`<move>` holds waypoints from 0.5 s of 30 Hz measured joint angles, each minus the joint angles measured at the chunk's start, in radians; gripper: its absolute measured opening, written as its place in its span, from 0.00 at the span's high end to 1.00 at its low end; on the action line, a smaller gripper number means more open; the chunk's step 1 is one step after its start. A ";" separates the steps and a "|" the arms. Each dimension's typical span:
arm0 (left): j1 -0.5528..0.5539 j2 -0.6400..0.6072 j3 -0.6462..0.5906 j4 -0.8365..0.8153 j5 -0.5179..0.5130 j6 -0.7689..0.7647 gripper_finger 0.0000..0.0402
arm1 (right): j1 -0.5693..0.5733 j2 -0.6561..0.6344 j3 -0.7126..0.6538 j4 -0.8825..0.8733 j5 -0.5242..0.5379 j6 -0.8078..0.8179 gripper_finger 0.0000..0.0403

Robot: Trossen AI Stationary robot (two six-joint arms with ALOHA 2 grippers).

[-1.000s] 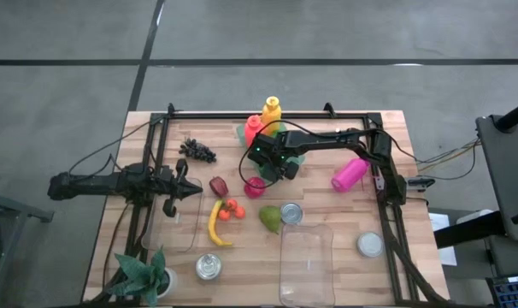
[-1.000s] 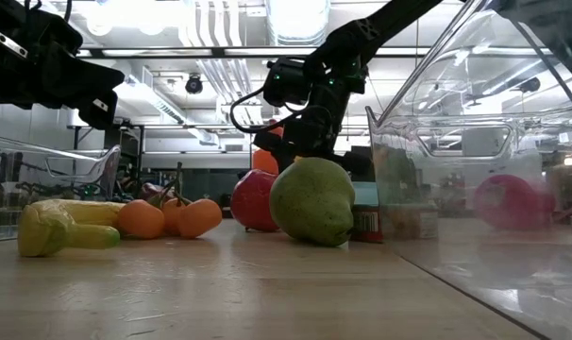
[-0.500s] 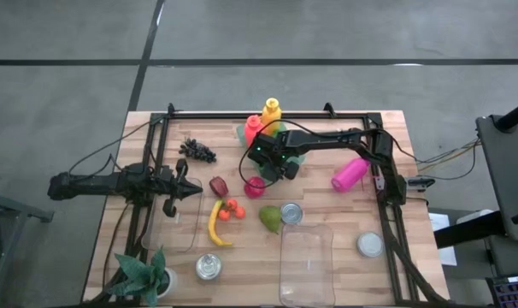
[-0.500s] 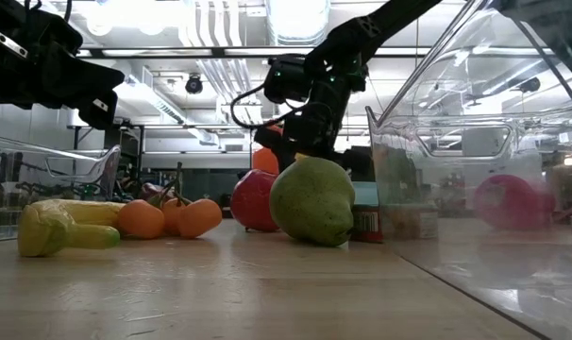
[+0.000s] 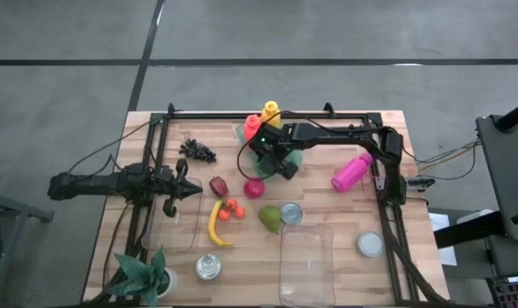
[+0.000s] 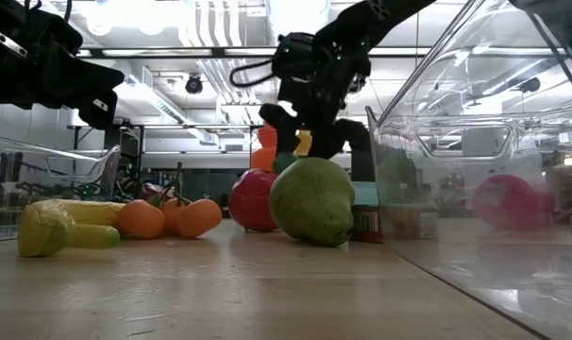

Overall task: Pick & Place Food Item
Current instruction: Put the green water bottle into the green bin

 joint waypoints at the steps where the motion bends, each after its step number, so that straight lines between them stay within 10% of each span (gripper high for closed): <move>1: 0.000 0.000 0.000 0.000 0.000 0.000 1.00 | -0.003 -0.008 0.000 0.003 -0.014 0.016 0.49; 15: 0.000 0.000 0.000 0.000 0.000 0.000 1.00 | -0.043 -0.140 0.001 0.104 -0.195 0.186 0.49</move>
